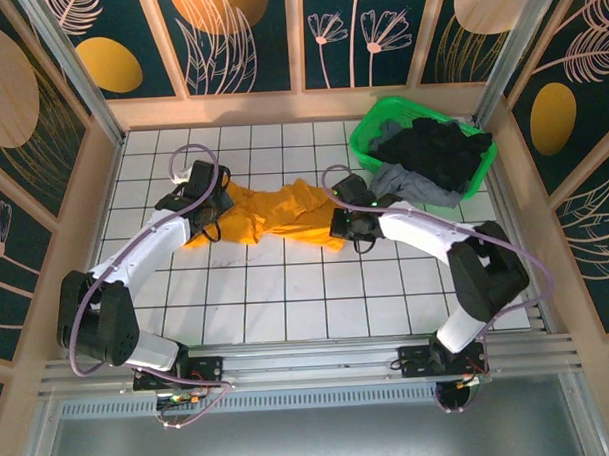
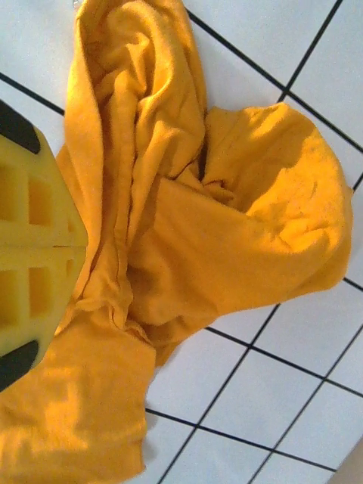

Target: Fold and stack the t-shirts

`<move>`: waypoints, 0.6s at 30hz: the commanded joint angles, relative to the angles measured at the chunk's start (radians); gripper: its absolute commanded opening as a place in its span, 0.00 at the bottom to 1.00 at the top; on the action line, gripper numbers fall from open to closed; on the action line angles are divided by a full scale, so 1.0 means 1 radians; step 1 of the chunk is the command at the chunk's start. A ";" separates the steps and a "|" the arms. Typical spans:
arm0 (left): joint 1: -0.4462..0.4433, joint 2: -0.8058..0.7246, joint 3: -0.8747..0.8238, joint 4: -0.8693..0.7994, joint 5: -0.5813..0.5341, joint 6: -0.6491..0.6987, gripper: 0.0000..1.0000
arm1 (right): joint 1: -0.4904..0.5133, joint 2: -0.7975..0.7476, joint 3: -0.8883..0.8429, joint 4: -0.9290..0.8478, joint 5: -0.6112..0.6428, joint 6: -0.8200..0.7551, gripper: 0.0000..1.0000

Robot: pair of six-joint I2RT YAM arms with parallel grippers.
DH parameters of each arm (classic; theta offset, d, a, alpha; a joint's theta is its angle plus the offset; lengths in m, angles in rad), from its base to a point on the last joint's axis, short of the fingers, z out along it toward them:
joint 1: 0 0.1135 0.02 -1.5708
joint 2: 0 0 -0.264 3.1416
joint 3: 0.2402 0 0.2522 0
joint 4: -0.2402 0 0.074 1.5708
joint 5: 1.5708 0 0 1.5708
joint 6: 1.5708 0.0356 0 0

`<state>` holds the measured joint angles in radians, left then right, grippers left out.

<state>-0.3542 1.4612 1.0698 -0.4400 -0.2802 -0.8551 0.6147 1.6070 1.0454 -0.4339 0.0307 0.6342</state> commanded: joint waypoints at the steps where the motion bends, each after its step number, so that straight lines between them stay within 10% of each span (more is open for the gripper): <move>1: 0.004 0.001 -0.016 -0.052 0.075 -0.006 0.27 | -0.027 -0.098 -0.070 -0.135 0.104 -0.021 0.00; 10: -0.002 0.030 -0.141 -0.056 0.311 0.019 0.56 | -0.053 -0.274 -0.253 -0.170 0.093 -0.006 0.00; 18: -0.026 0.036 -0.272 0.090 0.364 -0.225 0.75 | -0.051 -0.230 -0.233 -0.136 0.055 0.001 0.00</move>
<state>-0.3798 1.4868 0.8314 -0.4320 0.0303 -0.9436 0.5682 1.3628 0.8024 -0.5797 0.1040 0.6315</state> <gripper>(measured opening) 0.739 0.049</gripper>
